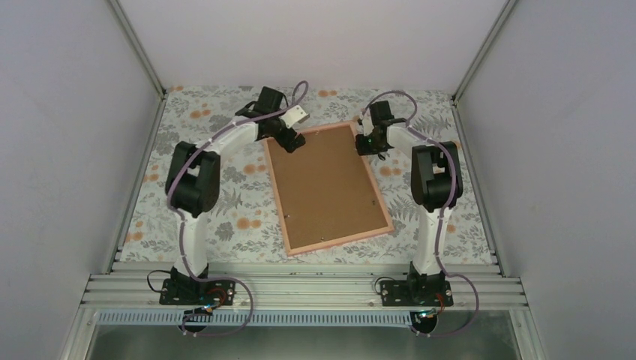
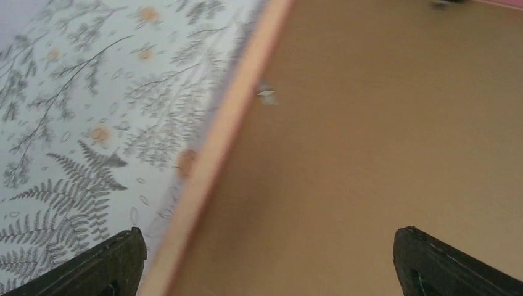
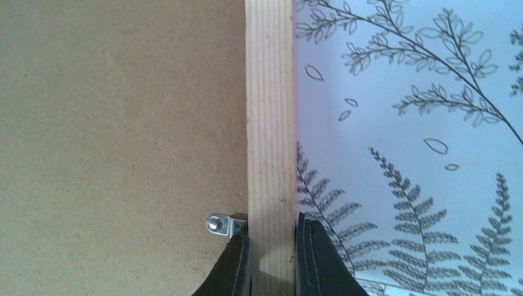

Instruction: Put the photo into the frame

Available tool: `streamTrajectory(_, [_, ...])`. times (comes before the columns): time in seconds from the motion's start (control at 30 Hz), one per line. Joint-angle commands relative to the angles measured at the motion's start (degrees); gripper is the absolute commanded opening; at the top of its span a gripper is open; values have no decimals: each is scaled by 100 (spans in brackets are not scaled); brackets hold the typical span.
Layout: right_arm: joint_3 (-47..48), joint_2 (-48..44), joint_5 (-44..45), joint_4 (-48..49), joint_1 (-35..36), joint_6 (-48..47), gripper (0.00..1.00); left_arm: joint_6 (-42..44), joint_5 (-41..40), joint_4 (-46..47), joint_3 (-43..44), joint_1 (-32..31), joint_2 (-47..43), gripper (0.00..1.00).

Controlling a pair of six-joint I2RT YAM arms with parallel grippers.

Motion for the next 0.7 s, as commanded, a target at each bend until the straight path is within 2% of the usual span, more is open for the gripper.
streamTrajectory(0.0, [295, 297, -215, -47, 20, 7, 13, 1037, 1114, 803, -1240, -107, -1175, 100])
streamTrajectory(0.13, [199, -26, -581, -214, -96, -71, 32, 1589, 1105, 1180, -2257, -645, -1641, 99])
streamTrajectory(0.27, [-98, -535, -1235, -639, -431, -466, 48, 1666, 1449, 1447, -2463, -1076, -1610, 89])
streamTrajectory(0.33, [-339, -796, -1620, -845, -593, -756, 52, 1603, 1482, 1661, -2424, -1298, -1483, 86])
streamTrajectory(0.5, [-997, -1376, -2014, -1505, -1063, -1823, 53, 1576, 1319, 2498, -2465, -1916, -1161, 85])
streamTrajectory(0.67, [-1685, -1688, -2147, -2051, -1726, -2739, 41, 1610, 933, 3380, -2749, -2418, -913, 85])
